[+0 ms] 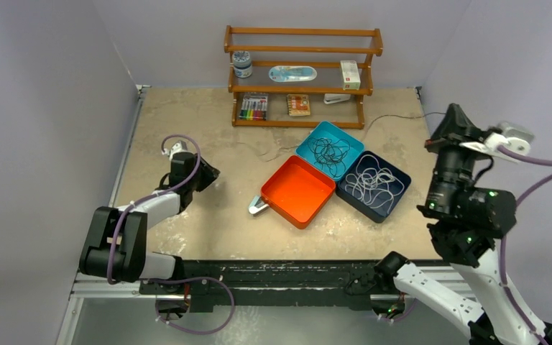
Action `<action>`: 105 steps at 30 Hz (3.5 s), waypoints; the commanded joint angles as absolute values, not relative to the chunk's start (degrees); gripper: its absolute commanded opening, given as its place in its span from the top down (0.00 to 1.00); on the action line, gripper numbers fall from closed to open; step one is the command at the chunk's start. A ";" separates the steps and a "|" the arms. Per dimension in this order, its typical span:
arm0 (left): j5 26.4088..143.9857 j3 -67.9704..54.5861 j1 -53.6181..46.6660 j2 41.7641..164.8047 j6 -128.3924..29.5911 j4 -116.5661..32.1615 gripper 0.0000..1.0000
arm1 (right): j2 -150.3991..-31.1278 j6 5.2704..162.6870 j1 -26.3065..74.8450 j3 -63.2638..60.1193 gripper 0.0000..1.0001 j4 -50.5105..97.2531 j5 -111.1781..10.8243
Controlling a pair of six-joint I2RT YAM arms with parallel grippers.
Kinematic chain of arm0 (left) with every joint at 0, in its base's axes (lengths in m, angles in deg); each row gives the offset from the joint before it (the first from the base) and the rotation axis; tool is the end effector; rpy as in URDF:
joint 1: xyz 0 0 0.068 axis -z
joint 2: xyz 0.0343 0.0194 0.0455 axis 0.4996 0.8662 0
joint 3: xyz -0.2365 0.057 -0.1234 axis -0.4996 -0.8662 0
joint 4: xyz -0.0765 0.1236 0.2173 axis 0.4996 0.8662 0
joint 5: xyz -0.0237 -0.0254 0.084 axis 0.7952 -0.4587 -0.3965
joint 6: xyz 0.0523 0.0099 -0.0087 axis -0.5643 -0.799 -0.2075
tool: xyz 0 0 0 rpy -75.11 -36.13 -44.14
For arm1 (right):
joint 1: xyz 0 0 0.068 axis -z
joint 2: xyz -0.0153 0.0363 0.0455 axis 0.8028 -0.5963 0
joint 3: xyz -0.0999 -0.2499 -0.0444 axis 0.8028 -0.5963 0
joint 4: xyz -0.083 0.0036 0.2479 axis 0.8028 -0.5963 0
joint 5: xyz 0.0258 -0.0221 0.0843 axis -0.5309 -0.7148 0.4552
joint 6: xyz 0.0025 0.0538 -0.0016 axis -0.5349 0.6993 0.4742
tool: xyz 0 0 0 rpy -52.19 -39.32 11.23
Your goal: Untangle the cables
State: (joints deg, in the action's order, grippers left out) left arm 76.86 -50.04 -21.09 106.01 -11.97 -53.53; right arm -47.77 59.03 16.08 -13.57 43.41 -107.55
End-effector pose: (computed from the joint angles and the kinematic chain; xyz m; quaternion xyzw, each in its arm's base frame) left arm 0.2567 -0.0399 0.1610 -0.3058 0.8364 -0.2197 0.3984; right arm 0.0769 0.0245 0.5046 0.1823 0.4882 -0.0190 0.8533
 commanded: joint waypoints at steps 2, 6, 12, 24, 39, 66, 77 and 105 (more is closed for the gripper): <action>73.80 -48.57 -22.22 107.16 -11.30 -53.22 0.62 | -44.58 55.19 16.33 -11.37 1.00 48.70 -110.49; 72.69 -48.32 -22.66 107.27 -11.45 -52.32 0.63 | -43.66 55.28 16.39 -11.39 1.00 48.54 -110.35; 75.01 -48.23 -22.86 106.57 -11.35 -54.38 0.61 | -44.47 58.90 16.39 -10.54 1.00 43.27 -101.55; 79.75 -45.55 -22.86 98.90 -13.50 -54.33 0.46 | -50.27 62.16 16.36 -7.28 1.00 43.60 -83.38; 90.79 -41.04 -22.80 97.72 -12.90 -61.26 0.43 | -70.19 61.59 16.31 18.53 1.00 53.62 -73.25; 95.13 -40.81 -22.77 94.61 -12.97 -60.45 0.42 | -87.12 71.89 16.33 20.82 1.00 51.43 -62.19; 98.73 -40.02 -22.08 98.25 -11.02 -64.51 0.42 | -84.74 73.26 16.37 14.63 1.00 49.52 -63.47; 75.65 -34.75 6.65 111.91 -44.73 -64.72 0.34 | -84.48 75.54 16.46 14.56 1.00 46.36 -63.83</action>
State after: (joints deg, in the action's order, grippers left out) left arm 81.17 -38.63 5.55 109.85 -39.29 -62.56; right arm -85.89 74.40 16.29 14.49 44.87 -64.23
